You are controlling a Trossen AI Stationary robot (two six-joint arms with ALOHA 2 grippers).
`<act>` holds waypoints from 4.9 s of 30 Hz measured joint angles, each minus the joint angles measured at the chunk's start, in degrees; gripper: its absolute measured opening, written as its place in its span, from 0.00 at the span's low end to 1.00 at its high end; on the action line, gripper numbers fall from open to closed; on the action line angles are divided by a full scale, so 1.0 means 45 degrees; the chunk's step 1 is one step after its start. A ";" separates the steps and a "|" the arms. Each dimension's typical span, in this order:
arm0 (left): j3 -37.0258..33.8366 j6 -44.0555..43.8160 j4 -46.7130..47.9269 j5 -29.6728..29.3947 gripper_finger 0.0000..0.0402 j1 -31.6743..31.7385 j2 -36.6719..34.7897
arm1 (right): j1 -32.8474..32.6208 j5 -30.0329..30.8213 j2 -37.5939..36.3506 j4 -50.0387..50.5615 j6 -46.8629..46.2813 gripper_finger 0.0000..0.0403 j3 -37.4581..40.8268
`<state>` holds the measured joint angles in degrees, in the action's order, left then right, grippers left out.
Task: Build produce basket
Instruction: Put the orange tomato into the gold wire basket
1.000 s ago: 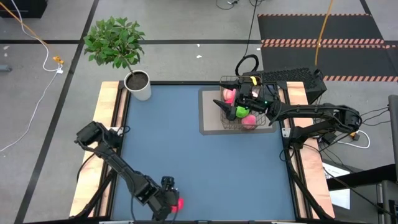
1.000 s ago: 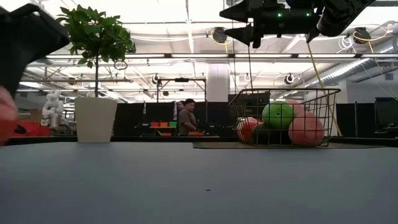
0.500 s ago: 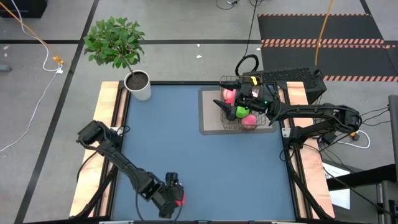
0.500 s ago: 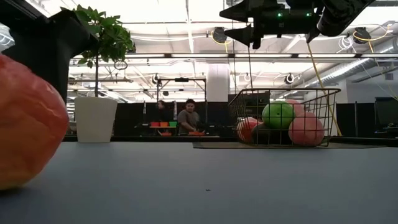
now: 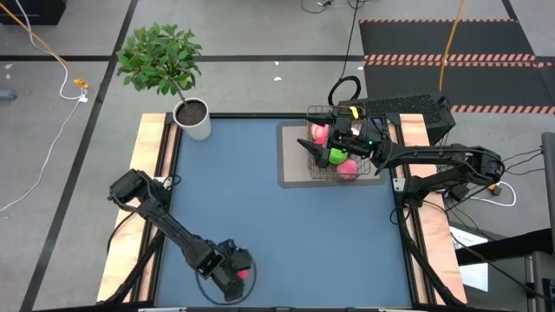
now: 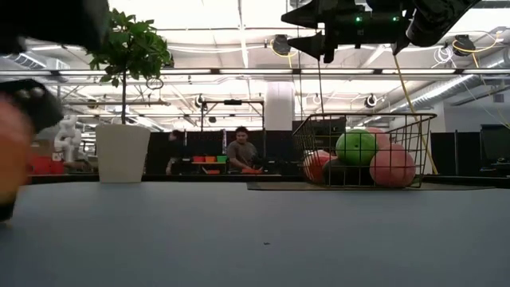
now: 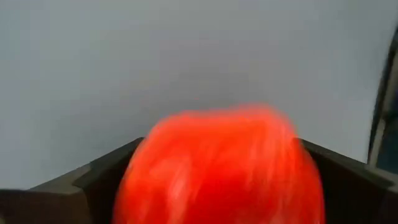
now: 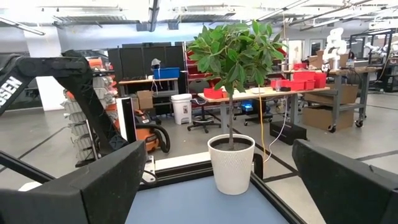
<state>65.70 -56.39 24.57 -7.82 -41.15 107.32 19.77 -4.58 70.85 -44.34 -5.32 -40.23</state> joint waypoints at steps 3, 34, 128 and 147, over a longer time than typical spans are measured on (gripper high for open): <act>0.0125 0.0291 -0.0160 0.0048 0.95 0.0047 -0.0115 | 0.0000 0.0000 0.0000 -0.0005 0.0000 0.99 0.0000; 0.0522 -0.1450 0.0908 0.3518 0.94 0.0865 -0.1663 | -0.0001 -0.0005 -0.0001 -0.0097 -0.0005 0.99 0.0000; 0.0186 1.8385 -0.5085 -0.6156 0.72 0.4328 -0.2418 | -0.5995 0.1059 0.0039 0.2653 -0.5053 0.99 0.1133; 0.0186 1.9375 -0.6884 -0.6284 0.73 0.4860 -0.2418 | -0.6632 0.2054 0.2882 -0.2850 -0.2851 0.99 0.1516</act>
<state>66.54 30.80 -6.41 -36.10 -19.28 96.44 -10.08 4.66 83.82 -57.16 -18.15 -33.40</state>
